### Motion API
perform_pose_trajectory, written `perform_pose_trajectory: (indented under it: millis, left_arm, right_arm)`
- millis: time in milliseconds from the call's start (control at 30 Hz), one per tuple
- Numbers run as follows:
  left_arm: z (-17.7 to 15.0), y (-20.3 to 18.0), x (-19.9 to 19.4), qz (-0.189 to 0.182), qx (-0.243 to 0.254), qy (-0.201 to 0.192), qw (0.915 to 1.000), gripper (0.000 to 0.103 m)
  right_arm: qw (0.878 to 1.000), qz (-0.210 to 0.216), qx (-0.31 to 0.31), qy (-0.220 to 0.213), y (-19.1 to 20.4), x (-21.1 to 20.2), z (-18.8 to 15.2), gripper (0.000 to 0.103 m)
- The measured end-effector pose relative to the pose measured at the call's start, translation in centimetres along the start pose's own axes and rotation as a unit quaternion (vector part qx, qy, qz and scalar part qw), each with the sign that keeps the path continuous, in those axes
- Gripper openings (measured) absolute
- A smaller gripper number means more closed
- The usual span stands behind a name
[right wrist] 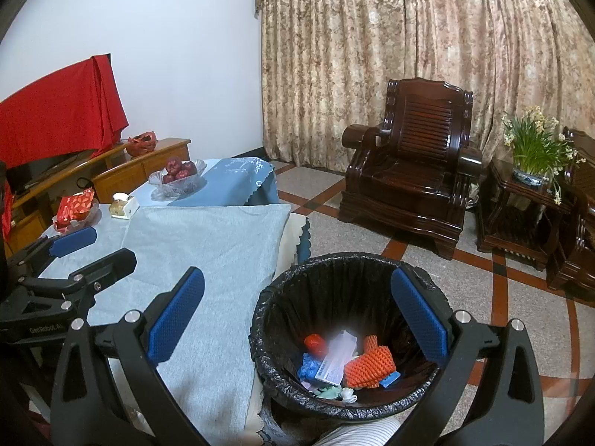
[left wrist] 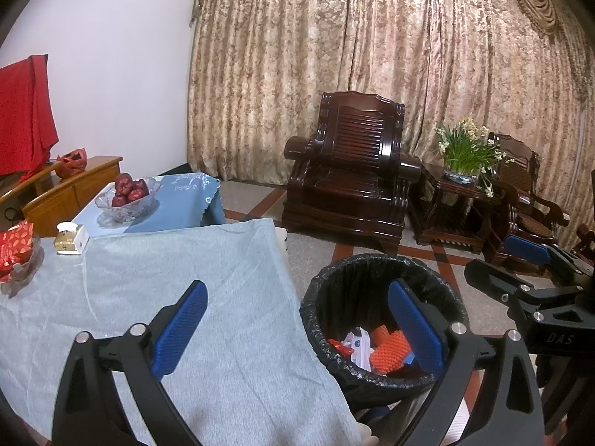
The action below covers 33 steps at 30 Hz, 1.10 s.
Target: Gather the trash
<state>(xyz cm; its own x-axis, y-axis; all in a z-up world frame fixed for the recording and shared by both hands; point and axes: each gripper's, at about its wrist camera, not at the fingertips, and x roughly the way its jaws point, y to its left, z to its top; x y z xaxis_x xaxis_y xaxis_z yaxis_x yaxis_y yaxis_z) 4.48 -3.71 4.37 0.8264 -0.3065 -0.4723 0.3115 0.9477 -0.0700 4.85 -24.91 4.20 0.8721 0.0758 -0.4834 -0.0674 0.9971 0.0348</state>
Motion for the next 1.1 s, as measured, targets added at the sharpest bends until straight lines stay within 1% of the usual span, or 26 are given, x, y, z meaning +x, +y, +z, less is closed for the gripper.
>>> perform_pose_trajectory:
  millis: [1100]
  left_arm:
    - [0.26, -0.11, -0.08, 0.001, 0.000, 0.002, 1.0000, 0.096]
  right_arm:
    - [1.000, 0.000, 0.000, 0.001, 0.14, 0.03, 0.07, 0.098]
